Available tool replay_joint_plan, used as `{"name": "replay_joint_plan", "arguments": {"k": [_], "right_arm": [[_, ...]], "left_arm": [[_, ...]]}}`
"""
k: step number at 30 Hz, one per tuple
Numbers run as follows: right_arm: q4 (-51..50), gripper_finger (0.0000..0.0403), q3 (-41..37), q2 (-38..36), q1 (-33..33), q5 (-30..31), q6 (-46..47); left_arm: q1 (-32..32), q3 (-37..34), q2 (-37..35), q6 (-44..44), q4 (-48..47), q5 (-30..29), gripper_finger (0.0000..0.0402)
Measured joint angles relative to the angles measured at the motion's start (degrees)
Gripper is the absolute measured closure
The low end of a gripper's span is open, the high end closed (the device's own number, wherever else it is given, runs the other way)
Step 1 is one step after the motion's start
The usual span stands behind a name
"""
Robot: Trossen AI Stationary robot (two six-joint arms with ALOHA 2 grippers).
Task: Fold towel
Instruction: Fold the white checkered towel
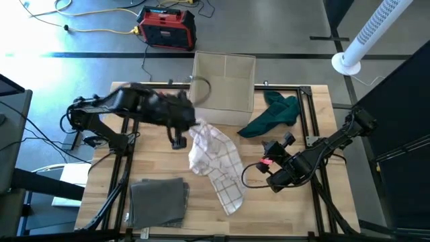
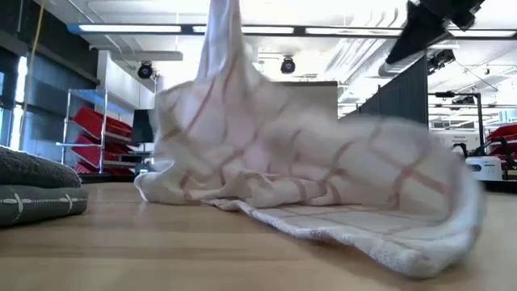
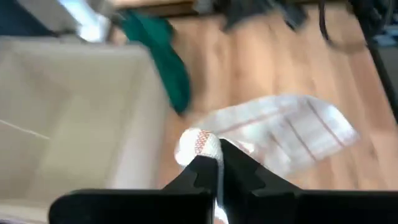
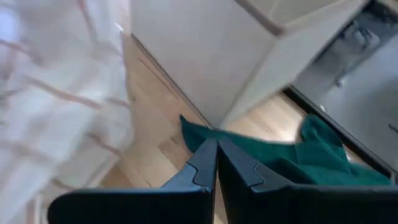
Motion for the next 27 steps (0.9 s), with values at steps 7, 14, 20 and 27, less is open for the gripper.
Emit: {"name": "replay_joint_plan", "arguments": {"k": [7, 14, 20, 27], "right_arm": [[31.07, 0.0364, 0.0, -2.57, -3.33, -11.13, -34.28], [56.02, 0.0293, 0.01, -1.54, -8.61, -28.49, -55.34], [69.38, 0.022, 0.04, 2.76, -11.99, -36.47, -67.18], [87.99, 0.0155, 0.04, 13.16, -14.06, -41.46, -75.05]], "left_arm": [[-3.52, -8.76, 0.0, 6.57, 3.89, 12.8, 0.0402], [-8.0, -12.4, 0.0, 8.58, 6.09, 13.79, 0.0401], [-11.77, -14.84, 0.0, 10.61, 8.14, 13.1, 0.0401], [-14.71, -14.86, 0.0, 11.96, 10.94, 9.45, 0.0401]]}}
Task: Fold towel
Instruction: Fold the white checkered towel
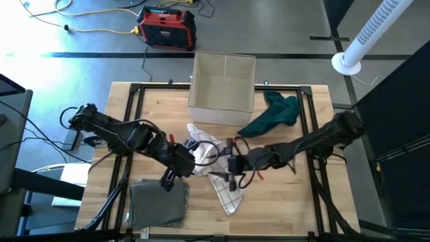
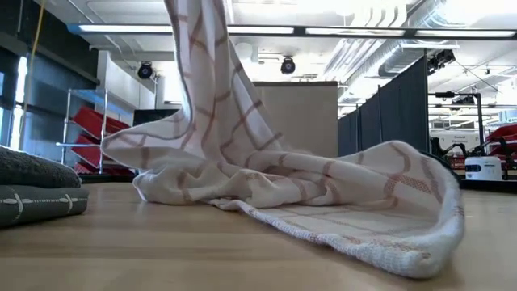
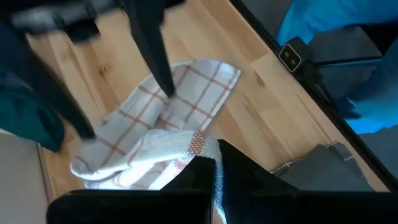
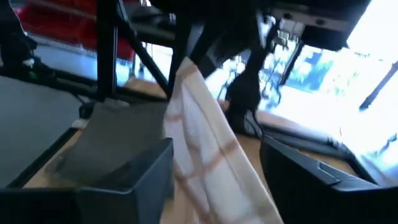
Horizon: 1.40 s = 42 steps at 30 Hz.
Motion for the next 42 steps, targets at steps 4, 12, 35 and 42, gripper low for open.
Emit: {"name": "replay_joint_plan", "arguments": {"k": [4, 12, 35, 42], "right_arm": [[6.5, 0.0132, 0.0, 3.1, -1.33, -1.41, -0.93], [10.12, 0.0126, 0.0, 5.79, -4.41, -15.33, 3.34], [4.22, 0.04, 0.0, 4.31, -4.43, -18.35, 8.64], [-11.62, 0.0402, -0.02, -2.35, -2.23, -4.69, 11.11]], "left_arm": [[-0.51, 0.0, 0.0, 0.12, 0.95, -0.06, 0.0401], [-0.67, 0.0, 0.0, 1.01, 1.86, -0.06, 0.0401], [1.8, 0.04, 0.13, -16.01, -3.33, -2.43, 0.0327], [1.12, 0.05, 0.15, -17.32, -5.16, -2.81, 0.0223]]}}
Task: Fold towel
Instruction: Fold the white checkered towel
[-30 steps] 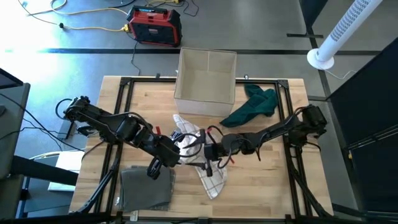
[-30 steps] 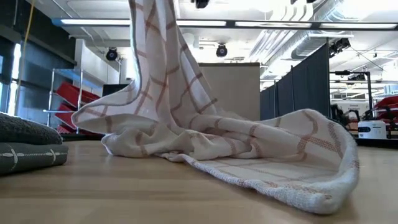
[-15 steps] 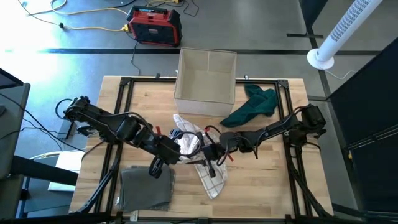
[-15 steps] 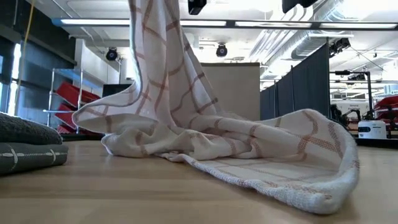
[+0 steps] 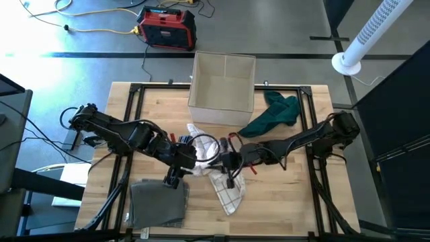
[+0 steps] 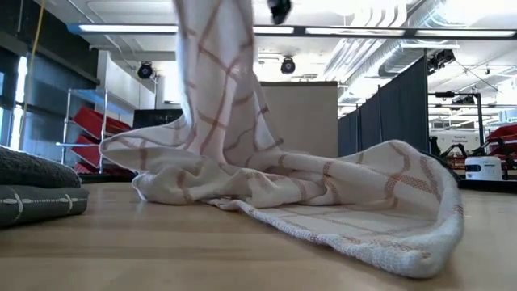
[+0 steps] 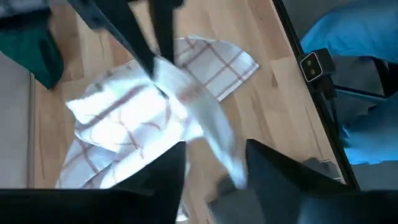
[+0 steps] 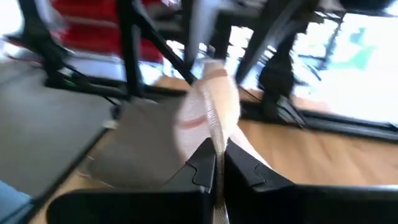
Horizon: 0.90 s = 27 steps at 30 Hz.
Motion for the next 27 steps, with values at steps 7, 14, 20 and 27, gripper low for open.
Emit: {"name": "replay_joint_plan", "arguments": {"k": [7, 14, 20, 27], "right_arm": [[-25.94, 0.0402, 0.02, -10.39, 6.05, 20.82, 16.45], [-58.63, 0.0403, 0.02, -16.65, 14.14, 39.81, 48.78], [-77.44, 0.0403, 0.0, -15.37, 19.36, 42.8, 73.71], [-86.74, 0.0403, 0.0, -15.1, 22.8, 34.3, 81.39]], "left_arm": [[-1.99, -1.87, -0.12, -5.28, -11.09, -13.61, 0.0203], [-3.01, -10.77, -0.31, -7.3, -7.28, -17.8, 0.0203], [-3.16, -23.03, -0.28, -6.18, 7.3, -17.79, 0.0204], [-2.3, -31.22, -0.31, -3.85, 28.23, -12.56, 0.0204]]}}
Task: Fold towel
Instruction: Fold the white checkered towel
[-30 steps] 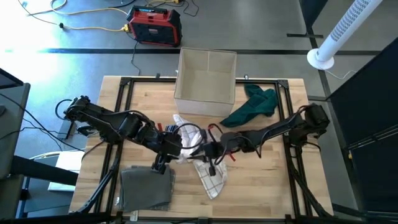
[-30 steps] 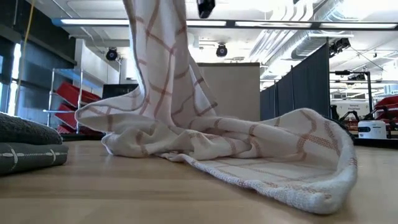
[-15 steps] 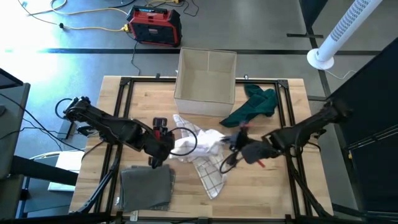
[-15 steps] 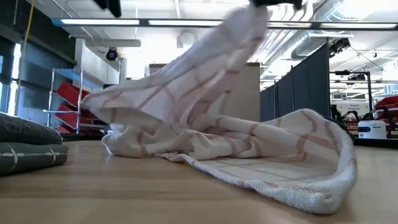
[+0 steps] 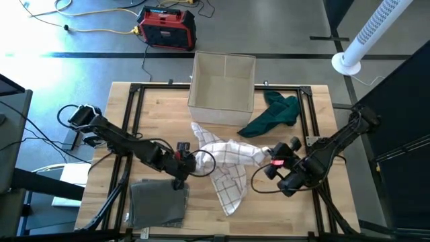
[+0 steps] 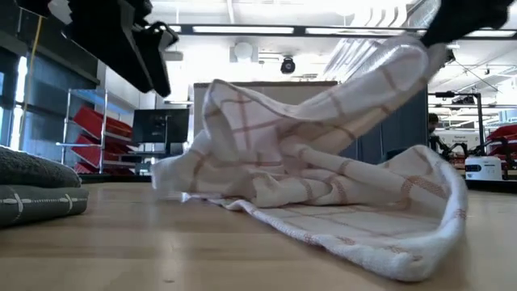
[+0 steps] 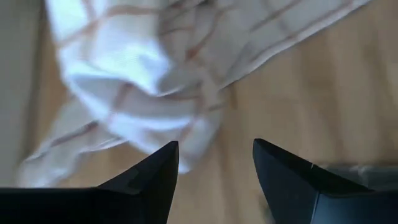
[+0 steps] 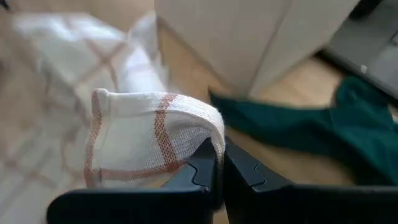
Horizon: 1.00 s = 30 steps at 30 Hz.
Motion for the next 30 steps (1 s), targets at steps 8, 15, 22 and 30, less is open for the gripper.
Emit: {"name": "replay_joint_plan", "arguments": {"k": [8, 15, 22, 30], "right_arm": [[-3.5, 0.0403, 0.0, 0.0, 1.02, -4.32, 0.33], [-4.2, 0.0403, 0.0, 0.02, 1.0, -3.27, 0.45], [-3.67, 0.0403, 0.0, 0.02, 1.01, -1.87, 0.43], [2.75, 0.0403, 0.0, 0.02, 3.49, -9.43, -3.09]], "left_arm": [[1.07, -8.37, 2.62, 0.58, 27.34, 0.45, 0.0204], [0.08, -11.21, 10.4, -7.94, 40.56, 1.34, 0.0204], [1.89, -11.23, 16.03, -6.23, 38.42, -12.34, 0.0204], [7.91, -11.15, 6.43, -0.4, 29.38, -19.25, 0.0204]]}}
